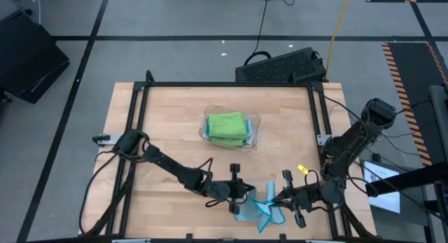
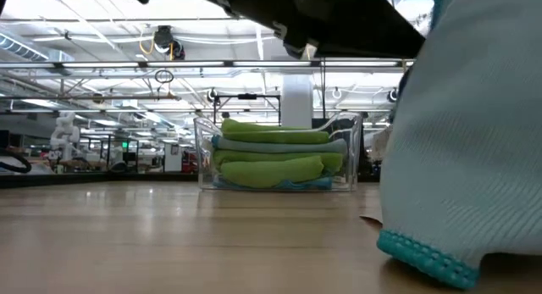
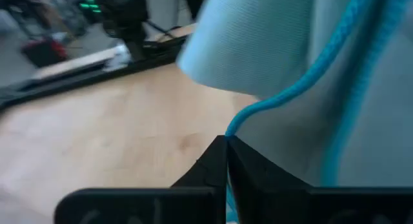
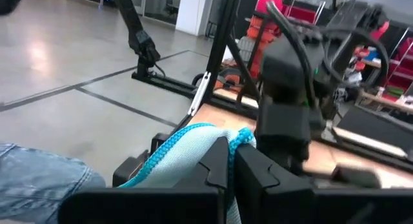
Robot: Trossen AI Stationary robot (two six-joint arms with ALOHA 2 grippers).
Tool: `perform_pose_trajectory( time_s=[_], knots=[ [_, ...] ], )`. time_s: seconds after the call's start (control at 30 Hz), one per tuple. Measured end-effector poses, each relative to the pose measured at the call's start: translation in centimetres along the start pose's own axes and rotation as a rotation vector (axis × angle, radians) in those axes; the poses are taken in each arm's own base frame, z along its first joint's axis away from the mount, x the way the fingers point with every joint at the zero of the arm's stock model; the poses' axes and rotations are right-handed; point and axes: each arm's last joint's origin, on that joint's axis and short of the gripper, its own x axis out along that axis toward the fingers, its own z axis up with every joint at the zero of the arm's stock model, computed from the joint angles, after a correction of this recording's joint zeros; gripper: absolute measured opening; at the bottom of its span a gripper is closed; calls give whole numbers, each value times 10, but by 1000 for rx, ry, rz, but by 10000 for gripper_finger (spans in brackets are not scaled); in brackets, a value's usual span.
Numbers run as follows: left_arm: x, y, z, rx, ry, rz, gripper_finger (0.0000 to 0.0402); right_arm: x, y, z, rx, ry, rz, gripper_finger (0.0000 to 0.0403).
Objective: Fold microfiber towels
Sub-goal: Fold the blue microfiber cloth
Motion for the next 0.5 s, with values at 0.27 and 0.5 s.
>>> perform_pose_trajectory(
  time_s=[0.27, 0.5],
  knots=[
    [-49, -20, 33, 63, 110, 233, 3, -1, 0, -6, -54, 55, 5, 4],
    [-93, -41, 47, 74, 87, 401, 1, -1, 0, -8, -59, 79, 9, 7]
  ],
)
